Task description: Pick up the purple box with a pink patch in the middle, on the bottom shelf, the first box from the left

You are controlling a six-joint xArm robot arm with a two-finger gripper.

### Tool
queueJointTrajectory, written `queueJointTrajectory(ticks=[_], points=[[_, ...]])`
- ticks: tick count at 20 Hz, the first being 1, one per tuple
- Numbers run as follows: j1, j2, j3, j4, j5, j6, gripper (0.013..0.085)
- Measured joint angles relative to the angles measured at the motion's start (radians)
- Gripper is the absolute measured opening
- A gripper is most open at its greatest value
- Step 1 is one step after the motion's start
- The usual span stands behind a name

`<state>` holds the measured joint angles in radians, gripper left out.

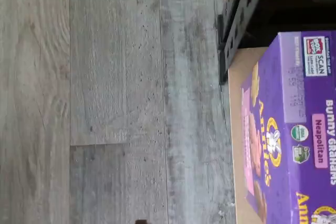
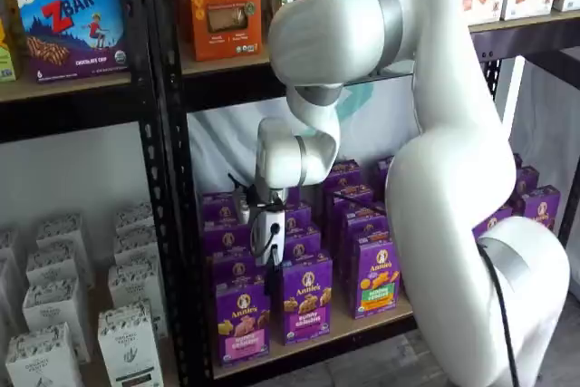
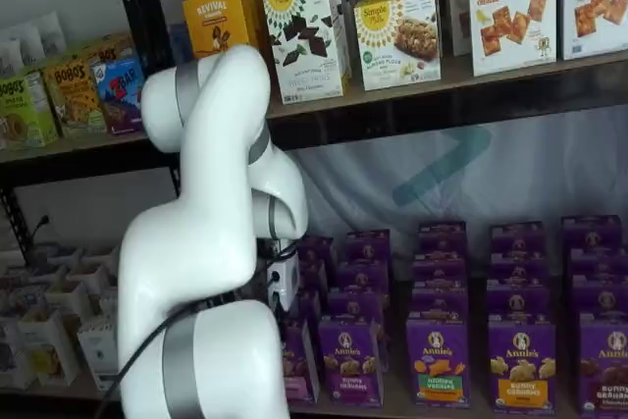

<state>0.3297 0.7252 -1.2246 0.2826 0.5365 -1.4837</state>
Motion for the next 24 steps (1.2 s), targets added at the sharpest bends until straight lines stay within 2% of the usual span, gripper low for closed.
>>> queueJointTrajectory(ticks=[3,8,18,24], points=[[0.002,0.000,0.011,-0.030,-0.047,0.026,0.0850],[-0.001,0.007,0.000,-0.049,-0.052,0.041,0.0850],[0.012,0.043,-0.025,-0.011,-0.104,0.018,0.0850],[0.014,0.093,-0.085,-0.025,-0.098,0.034,0.0850]])
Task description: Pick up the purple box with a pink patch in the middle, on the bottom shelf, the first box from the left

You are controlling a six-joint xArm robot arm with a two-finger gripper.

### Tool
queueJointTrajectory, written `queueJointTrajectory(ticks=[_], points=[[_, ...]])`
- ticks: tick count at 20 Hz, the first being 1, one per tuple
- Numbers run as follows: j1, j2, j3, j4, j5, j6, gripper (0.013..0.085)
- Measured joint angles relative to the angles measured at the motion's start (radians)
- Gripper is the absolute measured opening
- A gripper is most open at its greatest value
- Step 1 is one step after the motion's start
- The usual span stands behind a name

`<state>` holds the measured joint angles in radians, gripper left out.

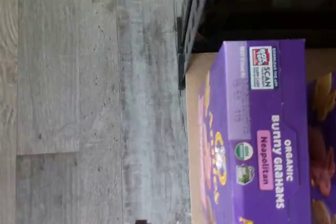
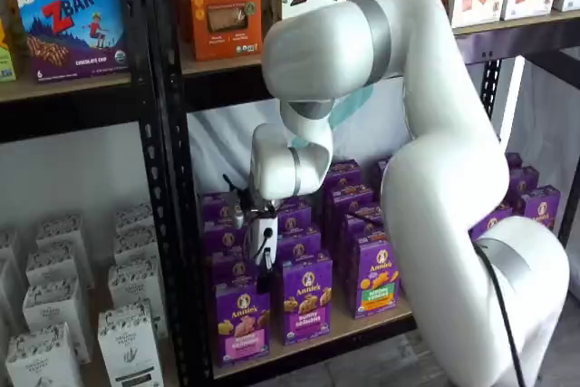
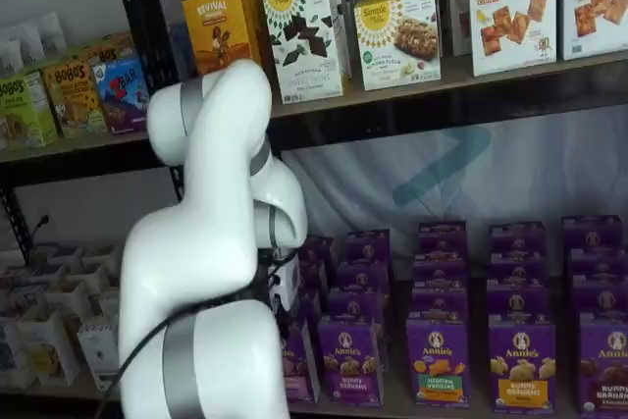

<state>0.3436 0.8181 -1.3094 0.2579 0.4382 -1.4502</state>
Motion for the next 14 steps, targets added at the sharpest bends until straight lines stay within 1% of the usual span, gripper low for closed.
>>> queueJointTrajectory(ticks=[4,9,14], points=[[0.004,0.039,-0.048,-0.011,0.011,0.015,0.0850],[0.011,0.091,-0.107,-0.042,0.027,0.050,0.0850],[0.015,0.122,-0.130,-0.067,0.018,0.075,0.0850]])
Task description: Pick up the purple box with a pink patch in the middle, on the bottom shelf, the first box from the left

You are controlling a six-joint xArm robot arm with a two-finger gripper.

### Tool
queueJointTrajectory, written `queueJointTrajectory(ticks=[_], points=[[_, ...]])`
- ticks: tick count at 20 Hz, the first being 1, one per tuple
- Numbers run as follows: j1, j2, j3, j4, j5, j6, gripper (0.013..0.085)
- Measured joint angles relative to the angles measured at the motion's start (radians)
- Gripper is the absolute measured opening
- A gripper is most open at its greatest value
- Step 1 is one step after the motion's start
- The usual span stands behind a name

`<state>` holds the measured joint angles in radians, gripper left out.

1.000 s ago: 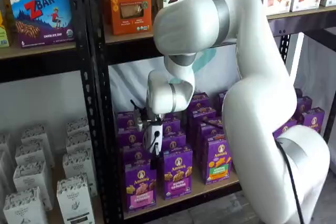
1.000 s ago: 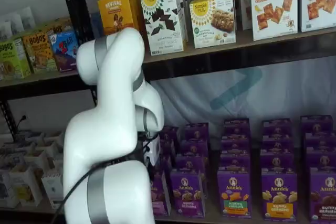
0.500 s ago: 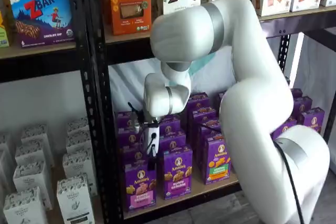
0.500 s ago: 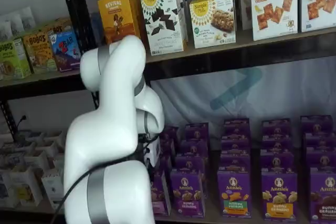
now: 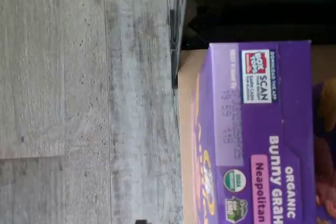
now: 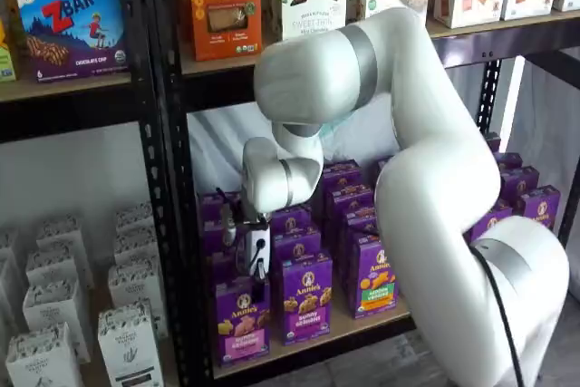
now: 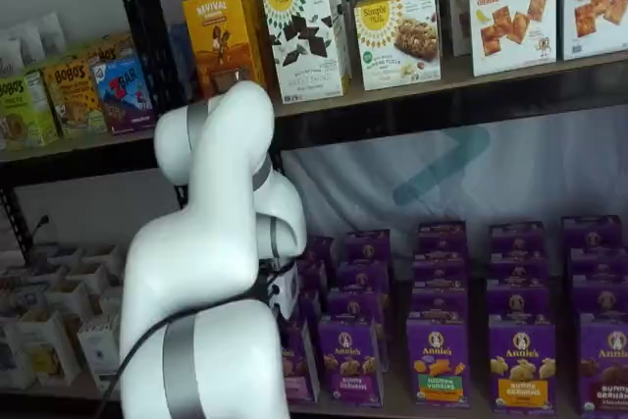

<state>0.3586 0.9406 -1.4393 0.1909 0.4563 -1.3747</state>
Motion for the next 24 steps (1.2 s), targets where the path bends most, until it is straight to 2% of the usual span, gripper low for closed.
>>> queueJointTrajectory(ticks=[3,12,18,20,21,24], points=[[0.000,0.020,-0.017,-0.015,0.008,0.014,0.0850],[0.005,0.068,-0.056,-0.010,0.000,0.013,0.0850],[0.008,0.093,-0.087,-0.028,0.012,0.033,0.0850],[0.010,0.100,-0.094,-0.026,0.011,0.032,0.0770],[0.011,0.102,-0.095,-0.025,0.010,0.033,0.0770],[0.013,0.105,-0.096,-0.022,-0.001,0.032,0.0690]])
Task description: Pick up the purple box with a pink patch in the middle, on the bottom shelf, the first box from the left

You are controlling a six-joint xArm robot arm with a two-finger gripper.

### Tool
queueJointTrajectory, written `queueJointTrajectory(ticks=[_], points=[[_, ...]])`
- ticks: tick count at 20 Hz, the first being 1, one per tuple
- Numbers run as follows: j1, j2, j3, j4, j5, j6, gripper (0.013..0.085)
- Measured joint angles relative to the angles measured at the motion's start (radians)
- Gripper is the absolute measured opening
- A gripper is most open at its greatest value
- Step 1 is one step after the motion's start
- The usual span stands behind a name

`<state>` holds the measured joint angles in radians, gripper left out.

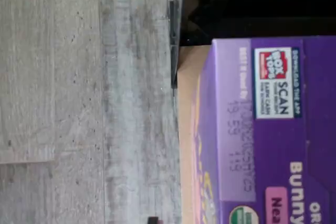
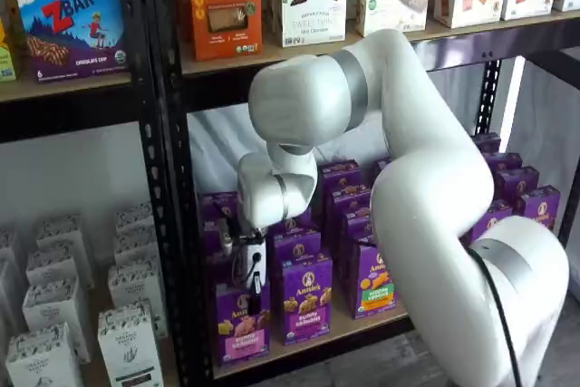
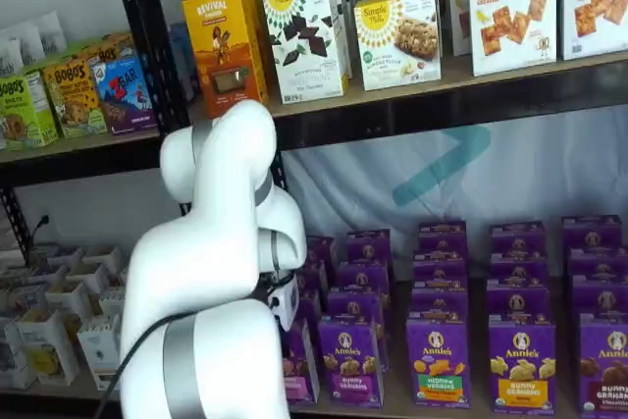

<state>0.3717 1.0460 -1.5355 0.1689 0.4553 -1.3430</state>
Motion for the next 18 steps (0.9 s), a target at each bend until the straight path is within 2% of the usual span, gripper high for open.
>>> queueJointTrajectory(ticks=[1,3,4,5,11,12,13,15,18], points=[[0.001,0.001,0.003,0.001,-0.012,0.000,0.0690],[0.003,0.002,0.008,0.004,-0.032,-0.002,0.0610],[0.003,0.003,0.008,0.003,-0.034,-0.001,0.0610],[0.003,0.004,0.008,0.003,-0.035,-0.002,0.0570],[0.002,0.009,0.001,-0.003,-0.030,0.004,0.0570],[0.003,0.009,0.000,0.003,-0.030,-0.001,0.0530],[0.003,0.009,0.001,0.007,-0.031,-0.004,0.0530],[0.004,0.009,0.001,0.014,-0.030,-0.010,0.0450],[0.004,0.007,0.003,0.017,-0.030,-0.012,0.0410]])
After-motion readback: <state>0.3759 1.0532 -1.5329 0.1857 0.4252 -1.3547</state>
